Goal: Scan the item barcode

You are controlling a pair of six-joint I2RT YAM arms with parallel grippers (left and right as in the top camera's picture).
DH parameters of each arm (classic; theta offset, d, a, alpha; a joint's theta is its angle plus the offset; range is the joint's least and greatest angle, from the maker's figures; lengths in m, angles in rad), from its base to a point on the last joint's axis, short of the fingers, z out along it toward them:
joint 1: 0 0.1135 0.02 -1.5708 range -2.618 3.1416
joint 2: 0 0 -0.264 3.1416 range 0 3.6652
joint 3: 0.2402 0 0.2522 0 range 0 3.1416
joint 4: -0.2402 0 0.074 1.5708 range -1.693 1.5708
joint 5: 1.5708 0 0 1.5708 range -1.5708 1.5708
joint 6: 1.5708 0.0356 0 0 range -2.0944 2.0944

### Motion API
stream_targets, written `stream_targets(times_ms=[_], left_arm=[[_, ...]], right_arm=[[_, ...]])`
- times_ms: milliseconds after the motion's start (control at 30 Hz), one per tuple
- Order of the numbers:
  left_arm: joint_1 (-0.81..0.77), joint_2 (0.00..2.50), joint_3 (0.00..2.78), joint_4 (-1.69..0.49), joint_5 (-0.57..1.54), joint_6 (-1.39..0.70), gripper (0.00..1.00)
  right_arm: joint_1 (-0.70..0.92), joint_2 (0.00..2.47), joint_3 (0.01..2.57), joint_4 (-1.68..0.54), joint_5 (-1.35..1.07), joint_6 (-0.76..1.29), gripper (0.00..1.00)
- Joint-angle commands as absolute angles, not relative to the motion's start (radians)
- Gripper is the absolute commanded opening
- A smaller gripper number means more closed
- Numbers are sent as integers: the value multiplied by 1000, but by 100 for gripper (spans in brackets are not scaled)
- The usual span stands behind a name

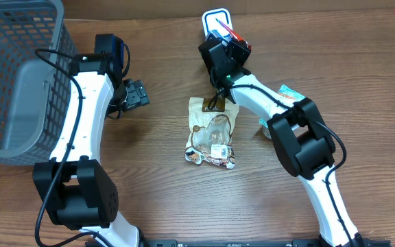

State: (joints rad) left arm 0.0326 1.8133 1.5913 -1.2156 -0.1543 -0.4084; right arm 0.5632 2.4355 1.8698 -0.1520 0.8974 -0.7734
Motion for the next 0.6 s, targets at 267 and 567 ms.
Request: stream_targets(times_ms=[267, 567], left_arm=[[33, 1818, 1605, -1216, -164, -389, 100], [32, 1818, 1605, -1216, -164, -389, 100]], right_arm=[[539, 2011, 1877, -492, 777, -278, 3], [287, 1834, 1877, -988, 302, -74, 3]])
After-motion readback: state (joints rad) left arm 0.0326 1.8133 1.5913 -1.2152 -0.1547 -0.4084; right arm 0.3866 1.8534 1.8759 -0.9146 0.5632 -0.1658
